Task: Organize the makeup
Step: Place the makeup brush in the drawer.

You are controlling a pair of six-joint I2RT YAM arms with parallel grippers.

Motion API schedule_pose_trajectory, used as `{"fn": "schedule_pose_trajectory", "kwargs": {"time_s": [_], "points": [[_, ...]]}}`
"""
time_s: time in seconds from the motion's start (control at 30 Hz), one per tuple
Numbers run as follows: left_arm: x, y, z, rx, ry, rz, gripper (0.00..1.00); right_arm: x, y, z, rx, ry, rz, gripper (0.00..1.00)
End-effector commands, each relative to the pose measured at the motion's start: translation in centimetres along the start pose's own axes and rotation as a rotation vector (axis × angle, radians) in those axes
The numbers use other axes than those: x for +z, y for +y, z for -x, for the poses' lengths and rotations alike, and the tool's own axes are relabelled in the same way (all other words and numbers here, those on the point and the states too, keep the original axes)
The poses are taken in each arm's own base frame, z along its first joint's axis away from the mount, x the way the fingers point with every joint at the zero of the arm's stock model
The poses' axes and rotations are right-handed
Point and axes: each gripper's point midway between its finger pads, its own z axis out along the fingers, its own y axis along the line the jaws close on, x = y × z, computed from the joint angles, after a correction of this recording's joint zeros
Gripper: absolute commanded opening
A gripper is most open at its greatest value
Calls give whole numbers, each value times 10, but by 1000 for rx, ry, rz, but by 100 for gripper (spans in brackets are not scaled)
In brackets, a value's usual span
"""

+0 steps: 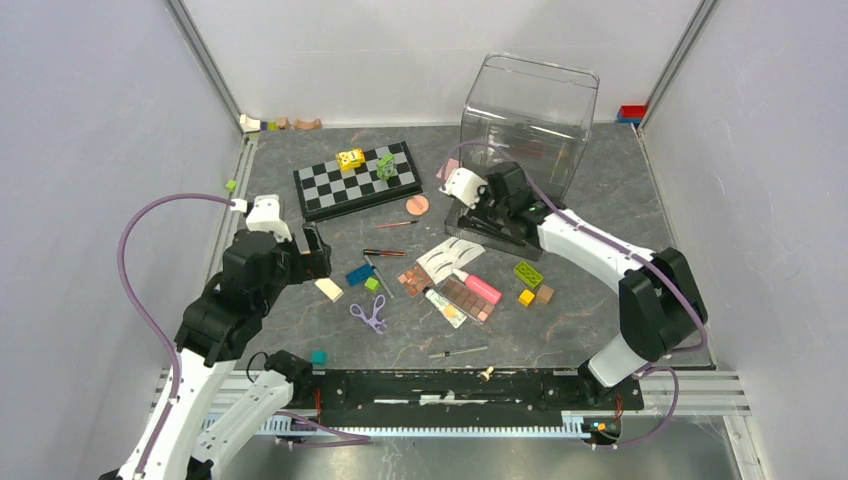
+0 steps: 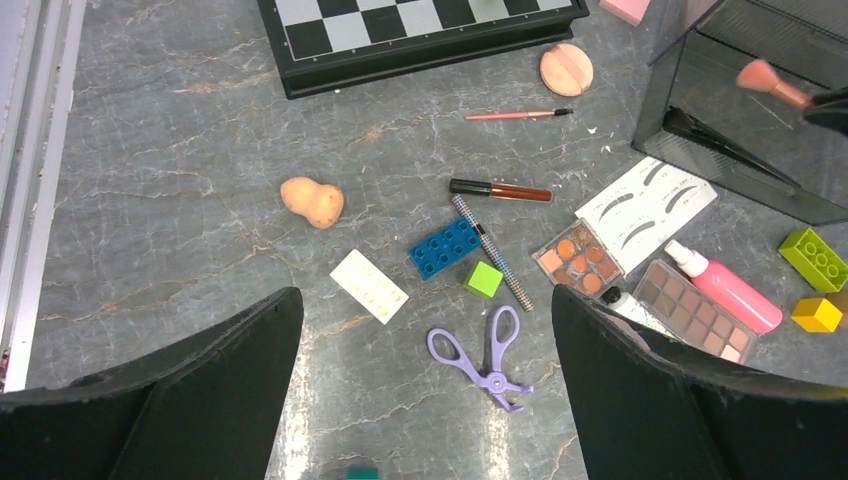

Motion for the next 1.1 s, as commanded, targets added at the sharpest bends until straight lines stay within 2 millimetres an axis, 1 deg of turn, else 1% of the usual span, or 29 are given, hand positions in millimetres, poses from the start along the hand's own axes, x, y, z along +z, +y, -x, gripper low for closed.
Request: {"fn": "schedule_pose_trajectory", "kwargs": {"time_s": [0.0, 0.03, 0.13, 0.23, 0.33, 0.43, 0.57, 0.87, 0.93, 1.07], "points": [[12, -6, -1, -1, -11, -19, 100, -9, -12, 19, -125, -156, 89, 4], [13, -4, -4, 2, -4, -11, 100, -6, -11, 16, -139, -152, 109, 3], [13, -4, -4, 6, -6, -12, 100, 7, -15, 1, -155, -110, 114, 1], [12, -1, -5, 2, -13, -4, 100, 20, -23, -15, -160, -78, 68, 1], [10, 0, -6, 4, -18, -2, 100, 29, -31, -28, -117, -88, 0, 1], [10, 1, -7, 5, -20, -2, 100, 38, -36, -36, -87, -115, -18, 1], [11, 1, -7, 6, -16, 2, 100, 51, -36, -49, -88, -100, -4, 1], [13, 1, -9, 9, -7, 3, 100, 73, -20, -74, -95, -46, 70, 2], [13, 0, -9, 11, -6, 1, 100, 76, -18, -79, -96, -27, 81, 4], [13, 0, -9, 12, -4, 1, 100, 80, -13, -88, -93, 4, 94, 11]]}}
